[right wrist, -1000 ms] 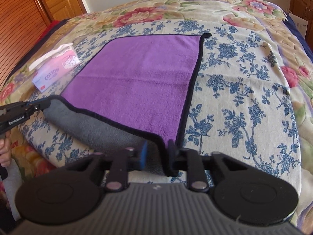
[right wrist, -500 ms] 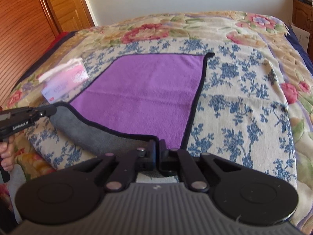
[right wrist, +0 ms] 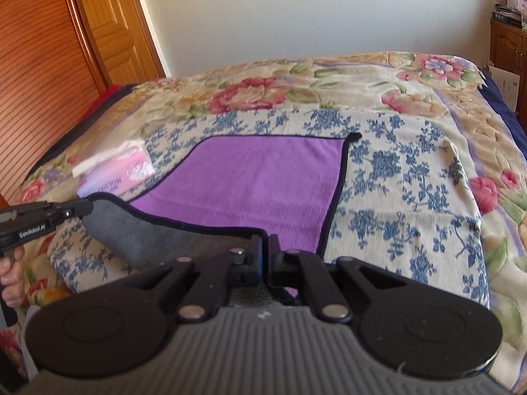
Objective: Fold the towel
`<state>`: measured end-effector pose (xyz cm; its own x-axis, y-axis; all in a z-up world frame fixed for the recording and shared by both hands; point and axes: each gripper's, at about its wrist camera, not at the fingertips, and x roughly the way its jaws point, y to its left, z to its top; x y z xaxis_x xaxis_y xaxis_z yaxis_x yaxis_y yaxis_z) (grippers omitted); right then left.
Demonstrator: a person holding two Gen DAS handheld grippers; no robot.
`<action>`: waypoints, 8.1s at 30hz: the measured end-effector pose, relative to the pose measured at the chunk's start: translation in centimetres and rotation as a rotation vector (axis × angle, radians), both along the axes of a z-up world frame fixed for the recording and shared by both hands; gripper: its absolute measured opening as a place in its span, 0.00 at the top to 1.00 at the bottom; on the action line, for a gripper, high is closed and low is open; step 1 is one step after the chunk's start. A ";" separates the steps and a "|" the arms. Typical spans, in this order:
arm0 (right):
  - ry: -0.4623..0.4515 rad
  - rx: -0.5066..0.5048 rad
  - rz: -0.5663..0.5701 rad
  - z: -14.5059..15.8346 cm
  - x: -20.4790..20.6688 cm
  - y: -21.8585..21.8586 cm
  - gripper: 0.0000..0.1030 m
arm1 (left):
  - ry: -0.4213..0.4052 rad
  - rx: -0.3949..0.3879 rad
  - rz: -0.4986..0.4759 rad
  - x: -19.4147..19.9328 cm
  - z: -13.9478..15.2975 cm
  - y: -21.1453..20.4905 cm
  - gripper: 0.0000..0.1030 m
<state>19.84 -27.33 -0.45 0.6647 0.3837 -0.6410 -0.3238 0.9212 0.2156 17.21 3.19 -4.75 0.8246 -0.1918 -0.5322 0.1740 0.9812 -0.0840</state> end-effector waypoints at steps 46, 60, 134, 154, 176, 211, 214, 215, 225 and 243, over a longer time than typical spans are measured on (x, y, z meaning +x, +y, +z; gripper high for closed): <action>-0.137 -0.014 0.010 1.1 9.2 1.2 0.96 | -0.021 0.087 -0.027 9.5 1.6 -1.1 0.95; -0.152 -0.027 -0.013 0.3 12.1 0.6 0.96 | -0.039 0.078 -0.021 12.8 1.4 -1.9 0.95; -0.058 -0.112 -0.075 -6.8 21.5 0.1 0.93 | -0.038 0.196 0.027 23.0 -4.4 -3.5 0.91; -0.085 -0.095 -0.079 -3.7 17.6 0.4 0.37 | -0.097 0.166 0.049 19.3 -1.0 -4.1 0.07; -0.134 -0.053 -0.067 1.0 9.8 2.2 0.35 | -0.127 0.160 0.071 12.1 5.6 -3.9 0.03; -0.294 -0.053 -0.098 10.8 -1.4 2.1 0.00 | -0.276 0.184 0.040 -3.2 15.8 -4.9 0.00; -0.300 -0.051 -0.101 11.3 -2.5 1.9 0.00 | -0.284 0.177 0.040 -4.5 16.4 -4.9 0.00; -0.302 -0.048 -0.102 11.4 -2.8 1.8 0.00 | -0.285 0.171 0.041 -4.8 16.5 -4.9 0.00; -0.308 -0.015 -0.108 11.7 -6.0 1.2 0.00 | -0.298 0.172 0.076 -7.9 16.1 -4.7 0.00; -0.325 -0.015 -0.119 10.0 -10.2 1.3 0.00 | -0.249 0.141 0.101 -11.8 12.4 -3.5 0.00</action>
